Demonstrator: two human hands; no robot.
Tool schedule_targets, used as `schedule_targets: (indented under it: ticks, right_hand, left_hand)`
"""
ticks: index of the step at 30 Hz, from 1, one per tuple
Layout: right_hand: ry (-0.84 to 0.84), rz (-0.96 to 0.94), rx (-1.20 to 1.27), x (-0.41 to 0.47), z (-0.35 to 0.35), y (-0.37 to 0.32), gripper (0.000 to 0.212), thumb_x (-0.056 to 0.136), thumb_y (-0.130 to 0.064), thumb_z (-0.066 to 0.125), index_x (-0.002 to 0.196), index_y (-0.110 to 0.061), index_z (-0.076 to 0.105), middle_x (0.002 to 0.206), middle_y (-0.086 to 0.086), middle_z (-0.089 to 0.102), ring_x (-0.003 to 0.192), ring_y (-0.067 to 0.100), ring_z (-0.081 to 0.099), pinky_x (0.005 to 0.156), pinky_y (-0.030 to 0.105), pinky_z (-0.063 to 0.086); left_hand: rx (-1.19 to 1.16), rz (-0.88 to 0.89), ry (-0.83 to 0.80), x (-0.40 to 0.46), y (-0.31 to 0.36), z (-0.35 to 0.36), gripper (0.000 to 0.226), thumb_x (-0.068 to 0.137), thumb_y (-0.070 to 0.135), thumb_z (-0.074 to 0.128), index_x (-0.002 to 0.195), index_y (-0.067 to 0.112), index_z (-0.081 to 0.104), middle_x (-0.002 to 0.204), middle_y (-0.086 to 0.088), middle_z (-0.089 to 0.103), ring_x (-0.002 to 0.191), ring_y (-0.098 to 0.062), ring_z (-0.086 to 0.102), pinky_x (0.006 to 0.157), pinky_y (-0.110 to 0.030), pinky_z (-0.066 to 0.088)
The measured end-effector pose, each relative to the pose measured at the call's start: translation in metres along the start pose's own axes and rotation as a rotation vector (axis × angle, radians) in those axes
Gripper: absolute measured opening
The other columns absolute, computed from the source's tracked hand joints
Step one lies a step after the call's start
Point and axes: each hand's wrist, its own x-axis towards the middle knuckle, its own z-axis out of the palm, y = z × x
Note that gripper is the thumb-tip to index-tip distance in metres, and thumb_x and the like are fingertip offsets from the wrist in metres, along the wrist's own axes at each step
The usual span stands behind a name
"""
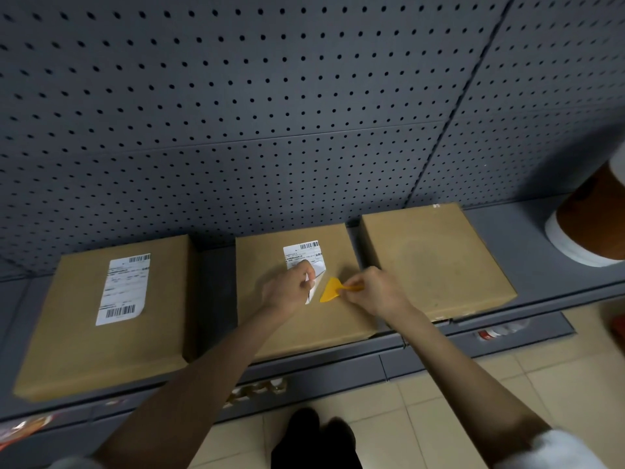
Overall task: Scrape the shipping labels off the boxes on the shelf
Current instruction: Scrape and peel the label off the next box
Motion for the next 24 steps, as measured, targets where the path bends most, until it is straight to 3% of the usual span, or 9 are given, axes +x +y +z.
schedule_targets:
  ticks: [3,6,10,13,15,18,21,24]
  right_hand:
    - [0.017,-0.019,-0.029,0.004,0.007,-0.007,0.025,0.082,-0.038,0.066,0.102,-0.025,0.074,0.108,0.003,0.073,0.104,0.023,0.065,0.085,0.028,0.049]
    - [-0.003,-0.019,-0.016,0.003,0.006,-0.008,0.025,0.082,-0.038,0.067,0.102,-0.025,0.074,0.108,0.002,0.073,0.104,0.022,0.065,0.089,0.030,0.050]
    - [-0.013,-0.005,-0.021,0.003,-0.002,0.001,0.025,0.083,-0.035,0.066,0.103,-0.022,0.074,0.109,0.002,0.073,0.105,0.021,0.064,0.082,0.022,0.044]
    - [0.005,-0.034,-0.028,0.003,0.005,-0.008,0.026,0.083,-0.036,0.066,0.103,-0.023,0.073,0.110,0.002,0.072,0.106,0.022,0.064,0.088,0.028,0.048]
    - [0.009,-0.052,-0.032,0.003,0.009,-0.014,0.027,0.083,-0.036,0.066,0.105,-0.023,0.073,0.110,0.003,0.072,0.106,0.023,0.064,0.091,0.031,0.050]
    - [-0.007,-0.033,-0.015,0.004,0.003,-0.009,0.025,0.083,-0.035,0.066,0.103,-0.022,0.074,0.109,0.001,0.073,0.105,0.021,0.064,0.088,0.026,0.048]
    - [-0.002,0.001,0.000,0.005,-0.005,0.001,0.024,0.083,-0.033,0.067,0.102,-0.021,0.075,0.107,0.001,0.073,0.103,0.019,0.064,0.077,0.017,0.039]
    - [0.003,-0.015,-0.005,0.006,0.002,-0.007,0.024,0.082,-0.036,0.067,0.102,-0.024,0.074,0.108,0.000,0.073,0.104,0.020,0.065,0.083,0.022,0.046]
  left_hand:
    - [-0.045,-0.034,-0.024,0.002,0.001,0.000,0.015,0.093,0.027,0.048,0.078,0.027,0.043,0.101,-0.006,0.068,0.088,-0.031,0.063,0.068,-0.032,0.044]
    - [-0.167,-0.077,-0.043,0.003,0.001,-0.002,0.018,0.092,0.023,0.051,0.075,0.026,0.046,0.101,-0.010,0.068,0.075,-0.038,0.058,0.054,-0.026,0.036]
    - [-0.254,-0.096,-0.042,0.003,0.003,-0.007,0.015,0.091,0.018,0.053,0.077,0.022,0.049,0.096,-0.004,0.063,0.075,-0.019,0.054,0.057,-0.021,0.033]
    - [-0.348,-0.100,-0.055,0.004,0.004,-0.008,0.024,0.091,0.011,0.052,0.070,0.022,0.045,0.095,-0.006,0.059,0.060,-0.011,0.047,0.042,-0.013,0.034]
    - [-0.406,-0.117,-0.066,0.003,0.006,-0.011,0.029,0.092,0.006,0.050,0.067,0.020,0.044,0.098,-0.007,0.056,0.061,-0.010,0.046,0.034,-0.007,0.030]
    - [-0.466,-0.130,-0.080,0.003,0.006,-0.013,0.029,0.091,0.002,0.050,0.067,0.017,0.044,0.101,-0.008,0.055,0.073,-0.014,0.050,0.038,-0.003,0.030]
    - [-0.522,-0.155,-0.101,0.006,0.003,-0.012,0.028,0.092,0.004,0.049,0.068,0.019,0.045,0.104,-0.005,0.056,0.071,-0.005,0.048,0.048,-0.007,0.034]
    - [-0.532,-0.166,-0.110,0.009,0.000,-0.011,0.029,0.092,0.003,0.049,0.068,0.019,0.045,0.103,-0.006,0.056,0.069,-0.003,0.046,0.051,-0.012,0.034]
